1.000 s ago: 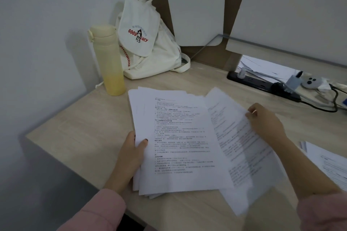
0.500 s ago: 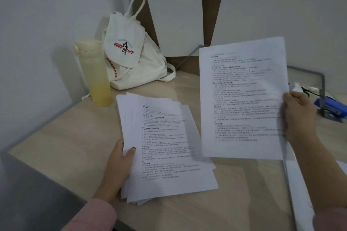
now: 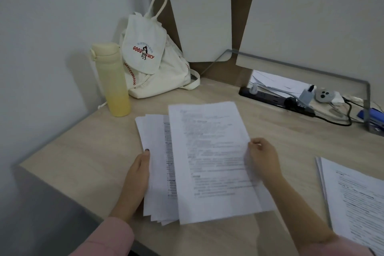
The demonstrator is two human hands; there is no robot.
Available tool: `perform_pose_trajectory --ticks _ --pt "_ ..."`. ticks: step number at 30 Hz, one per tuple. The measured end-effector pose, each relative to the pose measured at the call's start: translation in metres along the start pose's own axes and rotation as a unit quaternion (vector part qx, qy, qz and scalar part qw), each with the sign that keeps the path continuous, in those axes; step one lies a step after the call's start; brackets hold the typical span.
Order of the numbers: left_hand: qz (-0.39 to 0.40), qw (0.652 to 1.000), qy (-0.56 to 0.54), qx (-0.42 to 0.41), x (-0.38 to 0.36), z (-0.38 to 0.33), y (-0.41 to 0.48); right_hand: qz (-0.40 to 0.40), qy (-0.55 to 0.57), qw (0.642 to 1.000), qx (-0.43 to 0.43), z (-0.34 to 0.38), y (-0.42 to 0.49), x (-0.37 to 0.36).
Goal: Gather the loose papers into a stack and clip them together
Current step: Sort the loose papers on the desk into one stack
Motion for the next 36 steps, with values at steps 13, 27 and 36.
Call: perform_pose_trajectory --ticks 13,27,36 --pt "0.071 0.995 0.031 -0.064 -0.003 -0.002 -0.004 0.092 0.103 0.989 -0.052 0.007 -0.037 -0.046" --pt "0.106 0.971 -0.100 -0.188 -0.017 -0.094 -0.029 0.101 0.287 0.945 0.120 0.079 -0.035 0.037" --pt "0.102 0.959 -0.087 -0.248 -0.036 -0.110 -0.035 0.085 0.261 0.951 0.140 0.076 -0.047 0.055"
Point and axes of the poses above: each hand's wrist, its own y-axis towards the middle knuckle, its own x-axis out of the back of the hand, z = x × y, the point moved 5 cm from there along y, towards the middle knuckle, and after that the axes turned 5 degrees about x, right-handed, at the moved point
